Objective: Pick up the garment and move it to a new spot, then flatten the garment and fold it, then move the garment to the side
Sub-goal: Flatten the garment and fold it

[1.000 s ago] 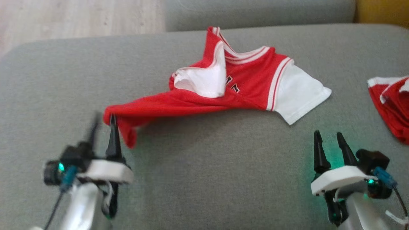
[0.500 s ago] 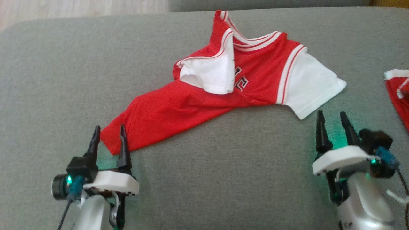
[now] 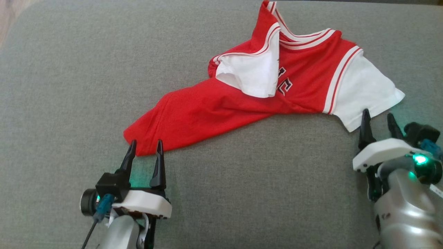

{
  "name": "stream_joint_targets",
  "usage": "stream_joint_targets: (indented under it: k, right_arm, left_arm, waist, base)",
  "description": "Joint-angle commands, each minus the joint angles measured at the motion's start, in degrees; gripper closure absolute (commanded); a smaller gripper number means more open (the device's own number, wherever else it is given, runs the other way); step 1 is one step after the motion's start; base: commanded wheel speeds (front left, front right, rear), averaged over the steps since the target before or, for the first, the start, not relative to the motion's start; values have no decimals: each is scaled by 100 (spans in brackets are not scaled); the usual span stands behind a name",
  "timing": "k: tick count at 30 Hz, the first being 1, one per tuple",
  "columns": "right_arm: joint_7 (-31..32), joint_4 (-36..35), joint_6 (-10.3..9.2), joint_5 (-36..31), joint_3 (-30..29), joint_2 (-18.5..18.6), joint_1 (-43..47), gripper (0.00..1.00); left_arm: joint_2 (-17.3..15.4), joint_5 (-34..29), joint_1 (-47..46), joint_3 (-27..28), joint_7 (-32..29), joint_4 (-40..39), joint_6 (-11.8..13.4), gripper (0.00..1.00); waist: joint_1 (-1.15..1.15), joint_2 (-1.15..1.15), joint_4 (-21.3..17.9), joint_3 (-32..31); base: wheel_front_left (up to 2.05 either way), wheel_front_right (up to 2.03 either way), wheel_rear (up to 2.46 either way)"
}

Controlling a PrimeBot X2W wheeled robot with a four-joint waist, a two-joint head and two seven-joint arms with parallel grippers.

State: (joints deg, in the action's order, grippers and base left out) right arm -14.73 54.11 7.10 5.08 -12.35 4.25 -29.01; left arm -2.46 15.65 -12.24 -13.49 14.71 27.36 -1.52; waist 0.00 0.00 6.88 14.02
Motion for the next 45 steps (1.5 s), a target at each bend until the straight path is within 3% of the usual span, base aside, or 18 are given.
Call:
stream_joint_targets:
  k: [1, 2, 3, 5, 11, 23, 24, 25, 29, 33, 38, 45]
  right_arm:
    - [-26, 40, 39, 88, 165, -87, -148, 0]
    - [-26, 40, 39, 88, 165, -87, -148, 0]
    - [-26, 78, 39, 118, 215, -95, -171, 9]
    - [-26, 155, 39, 198, 296, -106, -210, 100]
    - [-26, 51, 39, 478, 305, -82, -83, 100]
    - [-27, -1024, 39, 950, 354, 237, 1659, 100]
    - [-27, -1162, 39, 939, 309, 289, 1734, 17]
    - [-27, -1357, 39, 909, 247, 329, 1787, 0]
    - [-27, -2370, 39, 639, 263, 307, 1853, 0]
    - [-27, -2956, 39, 398, 763, 152, 1683, 0]
    - [354, -2741, 39, 523, 1976, 73, 1075, 0]
    - [986, -2163, 39, 673, 3414, 360, -308, 0]
  left_arm:
    - [-43, 63, 4, 99, 29, -202, 34, 0]
    - [-43, 63, 4, 99, 29, -202, 34, 0]
    - [-43, 69, 0, 80, 29, -206, 27, 0]
    - [-43, 71, -10, 48, 29, -200, 6, 0]
    - [-43, 80, -12, 25, 29, -183, -7, 0]
    - [-43, 166, 256, 45, 29, -136, 5, 0]
    - [-43, 173, 263, 35, 29, -129, 6, 0]
    - [-43, 180, 268, 25, 29, -124, 5, 0]
    - [-42, 213, 266, -17, 29, -128, 4, 0]
    - [-42, 235, 227, -94, 29, -121, -9, 0]
    - [-42, 306, 176, -276, 29, -97, -32, 0]
    - [-42, 464, 48, -604, 29, -101, -13, 0]
  waist:
    - [0, 0, 24, 26]
    - [0, 0, 24, 26]
    - [0, 0, 30, 35]
    - [0, 0, 34, 45]
    - [0, 0, -55, -48]
    - [0, 0, -410, -504]
    - [0, 0, -416, -517]
    - [0, 0, -418, -527]
    - [0, 0, -384, -513]
    - [0, 0, -272, -471]
    - [0, 0, -38, -379]
    - [0, 0, 435, -165]
  base:
    - [0, 0, 0]
    - [0, 0, 0]
    - [0, 0, 0]
    - [0, 0, 0]
    - [0, 0, 0]
    - [0, 0, 0]
    - [0, 0, 0]
    - [0, 0, 0]
    - [0, 0, 0]
    - [0, 0, 0]
    - [0, 0, 0]
    - [0, 0, 0]
